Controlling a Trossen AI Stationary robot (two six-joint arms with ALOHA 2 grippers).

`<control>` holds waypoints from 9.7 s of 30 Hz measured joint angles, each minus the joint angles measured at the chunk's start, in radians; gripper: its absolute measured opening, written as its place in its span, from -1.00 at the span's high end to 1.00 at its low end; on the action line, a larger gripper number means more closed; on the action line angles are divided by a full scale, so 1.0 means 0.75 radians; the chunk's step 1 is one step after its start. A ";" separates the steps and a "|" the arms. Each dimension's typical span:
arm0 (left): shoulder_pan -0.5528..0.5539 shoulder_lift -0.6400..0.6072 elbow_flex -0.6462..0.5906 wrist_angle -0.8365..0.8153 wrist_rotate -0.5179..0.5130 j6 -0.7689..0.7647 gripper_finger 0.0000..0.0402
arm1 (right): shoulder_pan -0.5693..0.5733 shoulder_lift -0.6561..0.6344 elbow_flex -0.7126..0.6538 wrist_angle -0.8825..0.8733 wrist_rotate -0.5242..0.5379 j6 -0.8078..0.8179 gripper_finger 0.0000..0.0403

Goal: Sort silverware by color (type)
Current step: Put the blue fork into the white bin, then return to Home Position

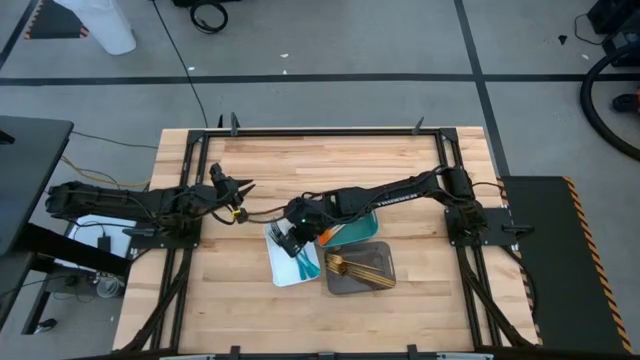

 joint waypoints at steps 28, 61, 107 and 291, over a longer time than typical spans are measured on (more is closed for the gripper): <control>0.000 0.000 0.000 -0.009 0.001 0.000 0.65 | -0.093 0.131 0.000 0.045 -0.410 0.244 0.93; -0.001 0.000 -0.001 -0.010 0.001 -0.002 0.65 | -0.150 0.131 -0.018 0.326 -0.539 0.073 0.92; 0.000 0.001 -0.002 -0.034 0.001 0.000 0.65 | -0.102 0.224 -0.017 0.190 -0.364 -0.168 0.89; -0.050 -0.800 -0.362 0.264 0.487 -0.250 0.95 | -0.212 -2.530 -2.296 1.008 0.706 -0.777 0.95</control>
